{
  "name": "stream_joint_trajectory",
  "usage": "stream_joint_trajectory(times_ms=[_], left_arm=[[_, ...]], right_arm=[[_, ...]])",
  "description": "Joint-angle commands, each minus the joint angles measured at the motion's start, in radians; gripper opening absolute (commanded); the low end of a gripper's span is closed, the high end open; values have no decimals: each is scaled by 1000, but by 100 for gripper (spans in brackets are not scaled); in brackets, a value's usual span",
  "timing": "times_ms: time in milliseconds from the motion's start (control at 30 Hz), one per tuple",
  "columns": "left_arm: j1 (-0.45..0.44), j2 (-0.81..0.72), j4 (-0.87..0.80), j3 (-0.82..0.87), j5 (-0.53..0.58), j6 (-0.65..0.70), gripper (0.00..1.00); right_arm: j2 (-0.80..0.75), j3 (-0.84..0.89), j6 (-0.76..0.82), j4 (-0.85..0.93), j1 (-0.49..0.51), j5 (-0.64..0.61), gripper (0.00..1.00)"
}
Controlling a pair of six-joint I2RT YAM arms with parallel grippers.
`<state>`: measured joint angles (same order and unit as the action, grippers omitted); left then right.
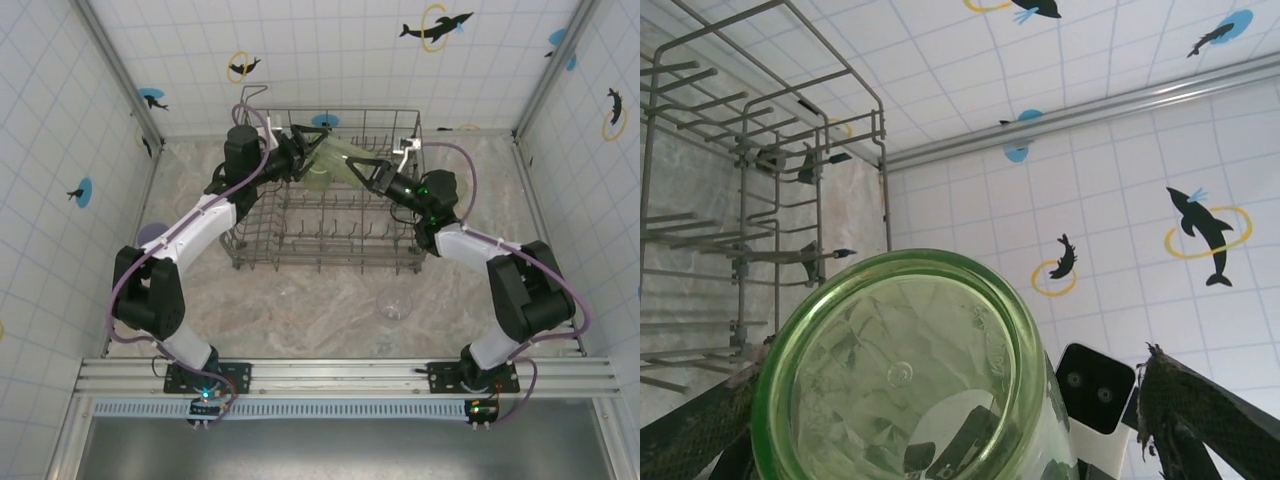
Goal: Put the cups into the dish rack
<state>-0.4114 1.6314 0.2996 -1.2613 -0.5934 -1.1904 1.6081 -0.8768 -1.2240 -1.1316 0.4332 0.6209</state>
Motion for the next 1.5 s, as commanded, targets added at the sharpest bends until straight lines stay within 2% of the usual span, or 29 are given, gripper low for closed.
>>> stream_joint_trajectory(times_ms=[0, 200, 300, 467, 600, 633, 800, 967, 1267, 1333, 1467], left_arm=[[-7, 1, 52, 17, 8, -16, 88], [-6, 8, 63, 23, 15, -18, 80], [-6, 10, 75, 23, 12, -23, 69], [-7, 6, 98, 38, 13, -22, 38], [-7, 5, 122, 52, 12, -26, 1], [-7, 4, 128, 55, 12, -26, 0], [-6, 1, 145, 62, 14, -21, 0], [-6, -6, 139, 59, 32, 10, 0], [-6, -8, 108, 40, 80, 75, 0], [-6, -4, 96, 34, 93, 97, 0], [-7, -13, 39, 25, 143, 164, 0]], right_arm=[[32, -68, -20, -76, 18, 8, 0], [43, -75, -23, -88, 35, 5, 0], [42, -69, -12, -87, 44, 19, 0], [34, -56, 3, -75, 49, 33, 0], [30, -60, 19, -49, 51, 48, 0], [28, -63, 24, -39, 51, 52, 0], [18, -63, 38, -9, 51, 67, 33], [-42, -18, 110, 102, 53, 45, 59], [-205, 36, 347, 489, 44, -76, 89], [-235, 47, 376, 561, 38, -112, 100], [-283, 63, 424, 680, 30, -151, 100]])
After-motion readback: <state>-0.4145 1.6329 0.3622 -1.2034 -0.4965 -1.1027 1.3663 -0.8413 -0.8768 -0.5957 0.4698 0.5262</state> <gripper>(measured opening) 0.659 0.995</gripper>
